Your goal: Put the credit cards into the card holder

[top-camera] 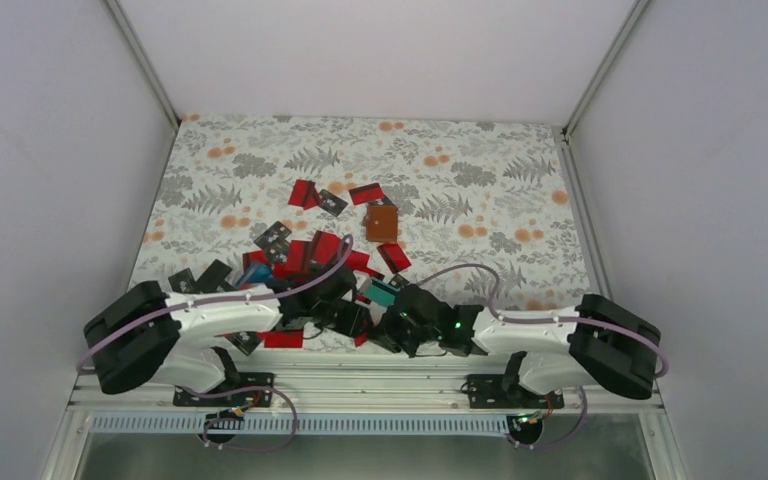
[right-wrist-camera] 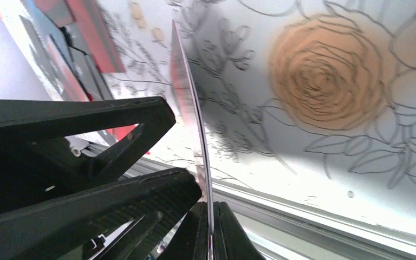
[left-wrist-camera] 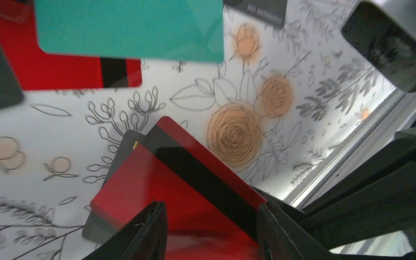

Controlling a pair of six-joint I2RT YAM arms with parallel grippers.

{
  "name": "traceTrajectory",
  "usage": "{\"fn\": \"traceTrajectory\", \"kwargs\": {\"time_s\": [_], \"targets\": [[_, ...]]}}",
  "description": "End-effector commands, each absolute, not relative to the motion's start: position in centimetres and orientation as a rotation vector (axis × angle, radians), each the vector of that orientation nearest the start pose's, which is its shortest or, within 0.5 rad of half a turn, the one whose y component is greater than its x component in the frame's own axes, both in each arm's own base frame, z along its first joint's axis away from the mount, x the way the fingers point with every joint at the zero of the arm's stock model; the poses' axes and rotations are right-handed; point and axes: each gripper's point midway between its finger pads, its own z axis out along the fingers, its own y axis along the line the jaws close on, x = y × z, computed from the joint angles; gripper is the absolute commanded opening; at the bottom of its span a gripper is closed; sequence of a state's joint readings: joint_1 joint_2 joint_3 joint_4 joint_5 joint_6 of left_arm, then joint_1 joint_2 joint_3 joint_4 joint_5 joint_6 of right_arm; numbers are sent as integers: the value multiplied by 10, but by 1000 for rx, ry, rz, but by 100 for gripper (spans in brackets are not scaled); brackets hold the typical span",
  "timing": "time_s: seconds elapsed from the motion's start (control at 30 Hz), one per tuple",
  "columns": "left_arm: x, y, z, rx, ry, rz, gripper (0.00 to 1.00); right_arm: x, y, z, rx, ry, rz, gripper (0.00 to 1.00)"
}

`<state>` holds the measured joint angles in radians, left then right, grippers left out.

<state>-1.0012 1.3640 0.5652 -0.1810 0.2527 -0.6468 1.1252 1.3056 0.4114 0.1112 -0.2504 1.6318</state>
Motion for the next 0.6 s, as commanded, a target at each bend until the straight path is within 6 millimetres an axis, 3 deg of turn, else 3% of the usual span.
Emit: {"fn": "traceTrajectory", "kwargs": {"time_s": [0.0,0.13,0.27,0.37,0.57], "targets": [[151,-277,68,516,2715,-707,43,121,304,57,572,2803,1199,4],[176,-267,113,440,2628,-577,44,130,303,73,506,2764,1186,4],[203,-255,162,357,2522,-520,46,160,298,100,434,2667,1212,4],[225,-242,194,290,2442,-504,47,192,290,133,325,2535,1252,4],[270,-227,270,169,2229,-620,47,249,268,224,53,2206,1361,4]]}}
